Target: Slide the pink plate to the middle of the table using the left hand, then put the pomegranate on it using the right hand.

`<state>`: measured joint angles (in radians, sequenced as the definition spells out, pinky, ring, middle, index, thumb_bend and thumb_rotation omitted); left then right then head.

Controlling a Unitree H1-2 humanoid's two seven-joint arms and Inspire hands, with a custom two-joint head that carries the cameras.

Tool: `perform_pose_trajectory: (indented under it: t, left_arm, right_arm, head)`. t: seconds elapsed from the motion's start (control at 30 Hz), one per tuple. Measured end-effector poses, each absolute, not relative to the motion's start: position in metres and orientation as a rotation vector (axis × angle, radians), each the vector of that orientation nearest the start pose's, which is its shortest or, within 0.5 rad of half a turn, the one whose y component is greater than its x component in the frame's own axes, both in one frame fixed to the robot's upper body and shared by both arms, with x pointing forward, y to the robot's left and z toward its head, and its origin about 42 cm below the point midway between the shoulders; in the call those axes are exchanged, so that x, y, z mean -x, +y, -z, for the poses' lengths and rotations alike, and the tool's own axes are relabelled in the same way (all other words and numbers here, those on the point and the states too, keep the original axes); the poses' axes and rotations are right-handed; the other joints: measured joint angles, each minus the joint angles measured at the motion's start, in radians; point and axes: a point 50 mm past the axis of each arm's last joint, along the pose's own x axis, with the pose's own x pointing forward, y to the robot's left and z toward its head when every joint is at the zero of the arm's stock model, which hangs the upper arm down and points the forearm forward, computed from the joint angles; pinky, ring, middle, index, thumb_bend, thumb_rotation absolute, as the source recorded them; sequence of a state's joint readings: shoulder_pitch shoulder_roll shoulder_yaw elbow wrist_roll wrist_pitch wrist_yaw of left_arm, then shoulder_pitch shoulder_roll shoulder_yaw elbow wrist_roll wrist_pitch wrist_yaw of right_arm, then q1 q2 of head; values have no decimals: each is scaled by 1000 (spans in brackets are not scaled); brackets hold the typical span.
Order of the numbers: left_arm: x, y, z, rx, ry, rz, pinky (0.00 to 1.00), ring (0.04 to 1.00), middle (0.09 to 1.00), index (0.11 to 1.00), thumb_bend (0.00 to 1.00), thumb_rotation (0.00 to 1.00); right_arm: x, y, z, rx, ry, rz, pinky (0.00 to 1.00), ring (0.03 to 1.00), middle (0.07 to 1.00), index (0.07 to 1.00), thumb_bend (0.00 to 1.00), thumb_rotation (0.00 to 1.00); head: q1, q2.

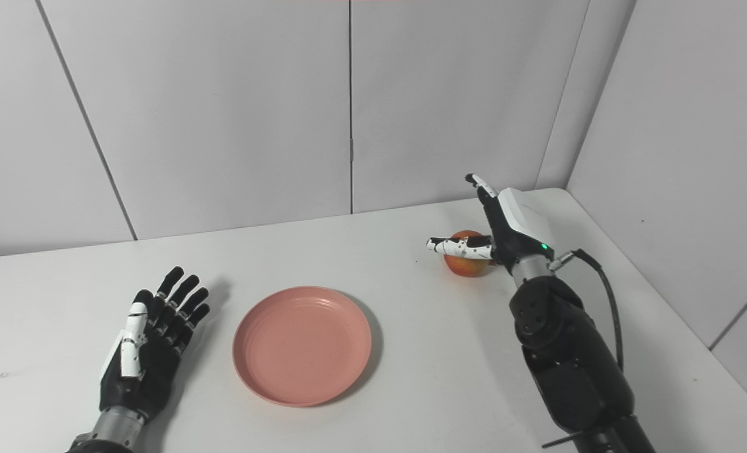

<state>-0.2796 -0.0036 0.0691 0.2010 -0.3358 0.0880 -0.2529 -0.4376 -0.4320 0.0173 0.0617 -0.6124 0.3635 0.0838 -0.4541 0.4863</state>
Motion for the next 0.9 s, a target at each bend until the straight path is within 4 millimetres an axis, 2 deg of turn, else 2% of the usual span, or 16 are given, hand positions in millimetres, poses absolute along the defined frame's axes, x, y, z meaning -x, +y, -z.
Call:
perform_pose_trajectory:
  t: [0.23,0.37,0.9]
  left_arm:
    - [-371,190,-127,347,-25,282,937,914,928,917,373,1000]
    - [-371,190,-126,346,-25,281,938,916,930,919,376,1000]
    - [-371,190,-126,346,-25,281,939,914,926,918,379,1000]
  right_arm:
    - [-421,-346,-229,1002,79,136,790,873,909,905,966,434]
    - [-426,-349,-229,1008,96,124,789,874,909,903,985,422]
    - [-439,-353,-228,1013,154,50,835,909,928,904,1000,389]
  head:
    - [2,-2]
    - [3,0]
    - [9,8]
